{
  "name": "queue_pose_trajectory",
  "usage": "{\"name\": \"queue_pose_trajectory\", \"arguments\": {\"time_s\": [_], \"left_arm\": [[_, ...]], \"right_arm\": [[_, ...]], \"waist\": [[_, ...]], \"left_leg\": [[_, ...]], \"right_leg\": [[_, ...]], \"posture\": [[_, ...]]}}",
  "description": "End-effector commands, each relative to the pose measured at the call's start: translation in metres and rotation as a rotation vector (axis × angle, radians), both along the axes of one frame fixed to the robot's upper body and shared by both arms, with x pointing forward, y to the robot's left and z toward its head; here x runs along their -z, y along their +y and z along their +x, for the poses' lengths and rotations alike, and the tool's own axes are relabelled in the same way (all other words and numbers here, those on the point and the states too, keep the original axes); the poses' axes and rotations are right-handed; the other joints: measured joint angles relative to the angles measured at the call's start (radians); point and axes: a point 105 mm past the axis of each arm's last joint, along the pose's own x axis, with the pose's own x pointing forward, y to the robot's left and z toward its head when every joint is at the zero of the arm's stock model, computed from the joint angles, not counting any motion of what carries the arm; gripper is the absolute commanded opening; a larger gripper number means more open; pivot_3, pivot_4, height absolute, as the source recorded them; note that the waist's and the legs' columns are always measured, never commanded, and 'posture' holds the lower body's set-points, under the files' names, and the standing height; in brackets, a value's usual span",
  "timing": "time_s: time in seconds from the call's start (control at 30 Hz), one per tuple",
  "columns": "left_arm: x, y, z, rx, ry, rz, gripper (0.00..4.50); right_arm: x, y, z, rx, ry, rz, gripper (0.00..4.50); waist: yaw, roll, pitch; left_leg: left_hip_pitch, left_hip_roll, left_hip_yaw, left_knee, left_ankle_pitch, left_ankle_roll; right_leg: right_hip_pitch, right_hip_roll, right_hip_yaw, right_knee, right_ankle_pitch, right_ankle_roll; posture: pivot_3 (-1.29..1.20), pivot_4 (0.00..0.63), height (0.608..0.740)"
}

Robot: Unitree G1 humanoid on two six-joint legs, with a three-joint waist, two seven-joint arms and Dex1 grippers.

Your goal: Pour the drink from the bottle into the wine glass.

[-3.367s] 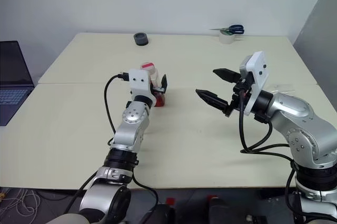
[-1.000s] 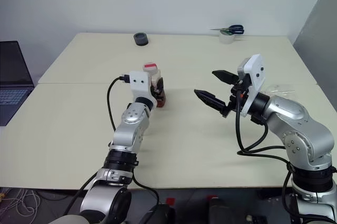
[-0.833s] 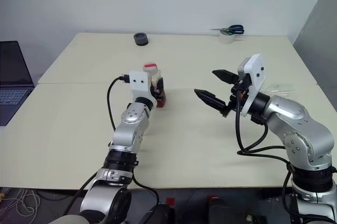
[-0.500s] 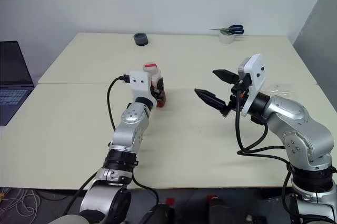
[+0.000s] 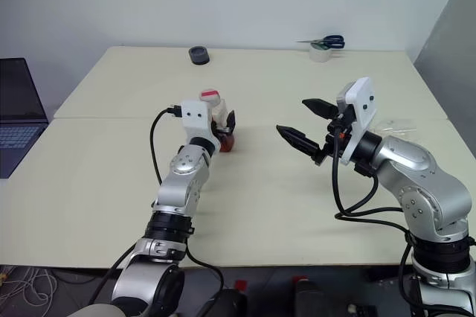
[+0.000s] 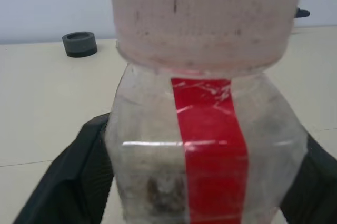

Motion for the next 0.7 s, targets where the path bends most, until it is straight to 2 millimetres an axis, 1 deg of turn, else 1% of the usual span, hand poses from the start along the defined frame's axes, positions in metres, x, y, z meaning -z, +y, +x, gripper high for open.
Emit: {"name": "queue_pose_trajectory", "arguments": {"time_s": [0.03,0.3,0.47,0.7], "left_arm": [[-0.020,0.001,-0.002,-0.009,-0.065,0.002,4.45],[-0.025,0.000,-0.002,-0.007,-0.092,0.035,4.45],[-0.030,-0.006,-0.003,0.019,-0.125,0.067,4.45],[-0.034,-0.009,-0.004,0.029,-0.148,0.076,4.45]], "right_arm": [[-0.011,0.002,-0.007,-0.013,-0.060,0.002,4.50],[-0.012,0.002,-0.005,-0.009,-0.063,0.002,4.50],[-0.013,0.001,-0.005,-0.007,-0.064,0.003,4.50],[-0.012,0.001,-0.005,-0.005,-0.065,0.005,4.50]], "waist": [[0.000,0.000,0.000],[0.000,0.000,0.000],[0.000,0.000,0.000],[0.000,0.000,0.000]], "left_leg": [[0.000,0.000,0.000,0.000,0.000,0.000],[0.000,0.000,0.000,0.000,0.000,0.000],[0.000,0.000,0.000,0.000,0.000,0.000],[0.000,0.000,0.000,0.000,0.000,0.000]], "right_leg": [[0.000,0.000,0.000,0.000,0.000,0.000],[0.000,0.000,0.000,0.000,0.000,0.000],[0.000,0.000,0.000,0.000,0.000,0.000],[0.000,0.000,0.000,0.000,0.000,0.000]], "posture": [[0.00,0.150,0.740],[0.00,0.150,0.740],[0.00,0.150,0.740],[0.00,0.150,0.740]]}}
